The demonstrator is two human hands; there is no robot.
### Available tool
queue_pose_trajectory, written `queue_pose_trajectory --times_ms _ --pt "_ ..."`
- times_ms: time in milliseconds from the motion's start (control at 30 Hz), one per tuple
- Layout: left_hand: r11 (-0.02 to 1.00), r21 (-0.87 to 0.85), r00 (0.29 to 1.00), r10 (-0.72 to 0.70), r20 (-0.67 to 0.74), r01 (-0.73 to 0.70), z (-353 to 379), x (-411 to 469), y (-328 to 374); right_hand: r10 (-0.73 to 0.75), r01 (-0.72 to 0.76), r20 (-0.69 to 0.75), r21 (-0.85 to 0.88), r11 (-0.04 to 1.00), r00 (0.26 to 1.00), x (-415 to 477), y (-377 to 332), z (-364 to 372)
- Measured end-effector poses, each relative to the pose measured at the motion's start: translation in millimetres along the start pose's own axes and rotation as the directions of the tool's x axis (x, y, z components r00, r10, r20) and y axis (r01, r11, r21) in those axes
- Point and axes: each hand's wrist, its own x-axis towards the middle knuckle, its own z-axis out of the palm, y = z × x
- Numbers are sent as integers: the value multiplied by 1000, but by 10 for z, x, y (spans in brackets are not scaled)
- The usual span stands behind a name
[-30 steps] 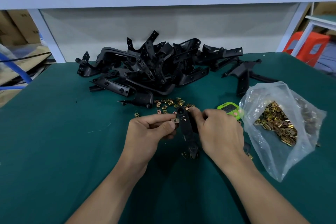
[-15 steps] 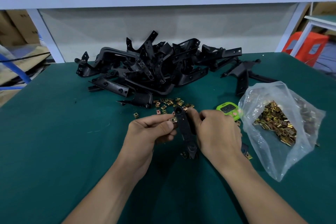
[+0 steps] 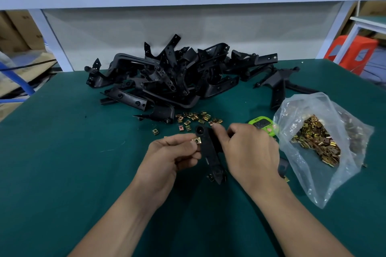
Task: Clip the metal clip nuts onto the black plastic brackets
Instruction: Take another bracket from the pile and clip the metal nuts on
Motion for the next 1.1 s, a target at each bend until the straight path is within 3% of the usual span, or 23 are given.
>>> queue_pose_trajectory --times_ms 233,400,633,867,1100 --pt "995 97 999 -8 -38 12 18 -7 -52 -74 68 -40 -134 989 996 -8 -44 -44" --pt "990 135 997 -51 56 43 -28 16 -1 -104 101 -10 -143 984 995 -2 -61 -86" --pt "947 316 961 -145 234 66 -156 45 185 -195 198 34 -170 965 980 -5 -58 -57" --pt "959 282 955 -105 277 24 -189 84 162 -207 216 106 -81 973 973 14 -48 23" --pt "980 198 939 -34 343 -36 -175 104 151 -220 197 185 138 971 958 -21 -40 -14"
